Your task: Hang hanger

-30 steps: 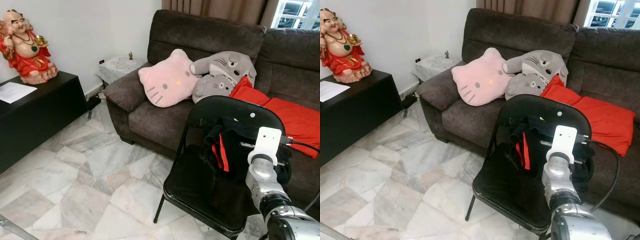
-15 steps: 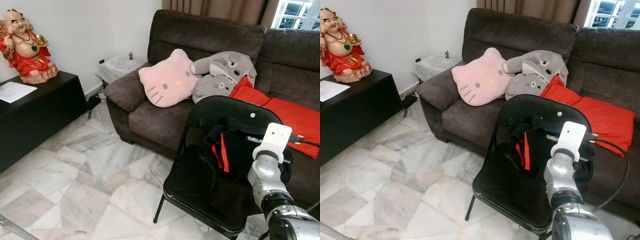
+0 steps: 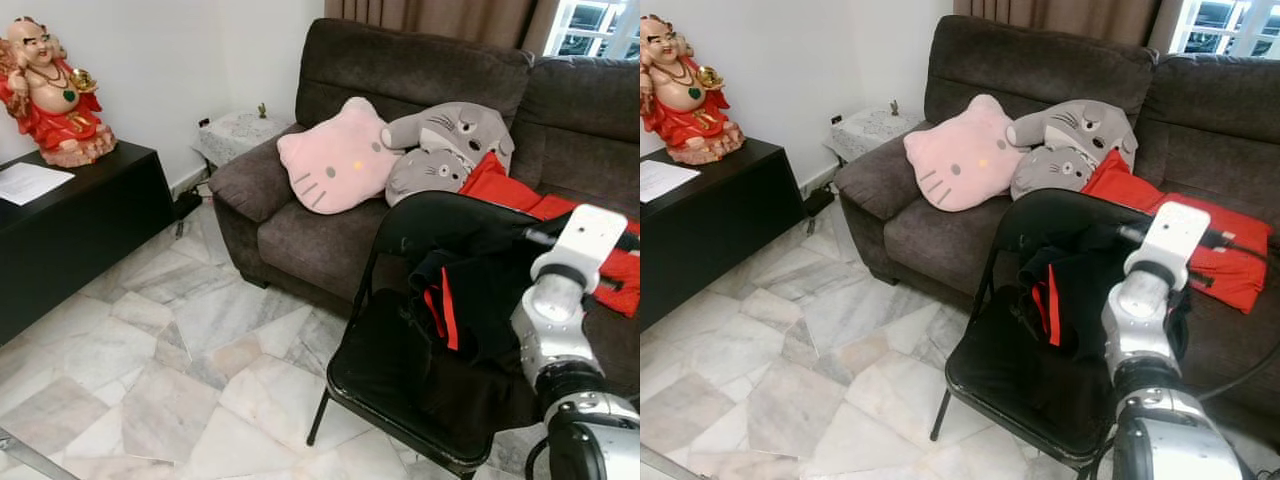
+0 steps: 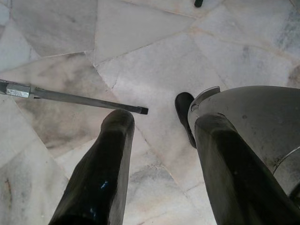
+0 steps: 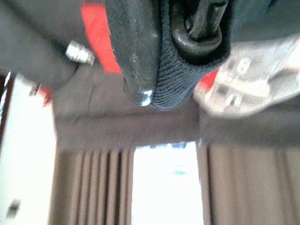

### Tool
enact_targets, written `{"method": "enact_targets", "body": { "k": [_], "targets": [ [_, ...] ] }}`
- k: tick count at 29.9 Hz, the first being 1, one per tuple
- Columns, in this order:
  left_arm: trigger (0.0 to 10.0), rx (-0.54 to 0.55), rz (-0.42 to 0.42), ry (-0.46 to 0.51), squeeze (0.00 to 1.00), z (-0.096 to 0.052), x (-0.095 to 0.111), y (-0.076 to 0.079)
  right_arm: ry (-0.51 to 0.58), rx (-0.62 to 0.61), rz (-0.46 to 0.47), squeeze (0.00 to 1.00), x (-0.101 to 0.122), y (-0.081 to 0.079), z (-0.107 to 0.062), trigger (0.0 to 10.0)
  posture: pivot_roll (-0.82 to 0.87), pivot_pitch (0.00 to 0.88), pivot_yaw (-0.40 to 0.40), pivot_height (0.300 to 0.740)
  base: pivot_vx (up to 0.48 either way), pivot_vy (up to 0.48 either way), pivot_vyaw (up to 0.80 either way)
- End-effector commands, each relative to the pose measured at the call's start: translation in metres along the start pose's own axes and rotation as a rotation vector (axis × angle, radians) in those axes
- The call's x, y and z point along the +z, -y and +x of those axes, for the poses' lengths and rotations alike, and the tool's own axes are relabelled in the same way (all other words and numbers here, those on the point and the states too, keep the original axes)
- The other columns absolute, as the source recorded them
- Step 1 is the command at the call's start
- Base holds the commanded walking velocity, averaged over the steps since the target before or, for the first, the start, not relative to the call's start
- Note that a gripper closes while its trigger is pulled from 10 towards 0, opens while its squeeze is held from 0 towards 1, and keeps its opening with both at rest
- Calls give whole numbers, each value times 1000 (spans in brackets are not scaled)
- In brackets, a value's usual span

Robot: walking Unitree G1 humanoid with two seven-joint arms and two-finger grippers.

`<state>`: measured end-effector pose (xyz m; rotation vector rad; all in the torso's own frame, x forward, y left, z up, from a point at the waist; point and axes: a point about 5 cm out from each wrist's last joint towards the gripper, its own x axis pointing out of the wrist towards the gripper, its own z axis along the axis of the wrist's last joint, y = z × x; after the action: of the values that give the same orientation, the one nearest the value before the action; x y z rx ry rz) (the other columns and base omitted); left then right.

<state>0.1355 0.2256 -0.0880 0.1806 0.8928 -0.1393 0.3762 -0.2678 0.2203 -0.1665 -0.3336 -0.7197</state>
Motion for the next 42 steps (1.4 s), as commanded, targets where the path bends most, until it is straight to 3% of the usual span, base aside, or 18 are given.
{"method": "enact_targets", "body": {
  "k": [1,6,9,11,12,14,18,19,20,22,24,28,29,30,32,35,40,42],
  "targets": [
    [10000,7,-7,-28,0,-2,-6,-2,139,-36,22,0,33,1,12,0,71,0,3,740,0,0,0],
    [10000,7,-7,-29,0,-2,-7,-2,235,-109,48,0,58,10,21,0,74,0,3,740,0,0,0],
    [10000,9,-9,-31,0,-3,-8,-3,348,-163,63,0,87,19,27,0,72,0,6,740,0,0,0],
    [10000,8,-7,-34,0,-3,-9,-2,473,-233,73,0,118,29,29,0,73,0,8,740,0,0,0],
    [10000,8,-7,-34,0,-3,-9,-2,473,-233,73,0,118,29,29,0,73,0,8,740,0,0,0],
    [10000,9,-6,-34,0,-4,-10,-2,696,-323,70,0,167,45,19,0,66,0,13,740,0,0,0],
    [10000,8,-3,-34,0,-3,-9,-1,842,-360,74,0,200,53,4,0,63,0,16,740,0,0,0],
    [10000,7,-2,-32,0,-3,-9,-1,971,-373,70,0,225,55,-14,0,58,0,19,740,0,0,0],
    [10000,7,-1,-31,0,-3,-9,0,1028,-377,71,0,235,55,-23,0,56,0,20,740,0,0,0],
    [10000,7,1,-31,0,-3,-8,0,1078,-375,78,0,243,54,-33,0,55,0,20,740,0,0,0],
    [10000,5,3,-29,0,-2,-8,0,1055,-330,99,0,243,48,-39,0,51,0,19,740,0,0,0],
    [10000,2,4,-27,0,-2,-7,1,900,-159,71,0,217,20,-39,0,53,0,17,740,0,0,0],
    [10000,0,3,-26,0,-2,-7,1,701,-40,55,0,177,0,-34,0,57,0,13,740,0,0,0],
    [10000,-1,3,-26,0,-2,-7,1,655,-20,56,0,167,-3,-33,0,57,0,13,740,0,0,0],
    [10000,0,0,-26,0,-2,-7,2,358,68,109,0,113,-15,-36,0,63,0,6,740,0,0,0],
    [10000,1,-3,-29,0,-3,-9,1,-47,97,110,0,21,-13,-56,0,65,0,2,740,0,0,0],
    [10000,2,-4,-34,0,-4,-10,1,-197,149,12,0,-28,-7,-79,0,57,0,4,740,0,0,0],
    [10000,0,-3,-39,0,-4,-11,1,-382,196,34,0,-68,-5,-100,0,50,0,3,740,0,0,0]
  ]
}}
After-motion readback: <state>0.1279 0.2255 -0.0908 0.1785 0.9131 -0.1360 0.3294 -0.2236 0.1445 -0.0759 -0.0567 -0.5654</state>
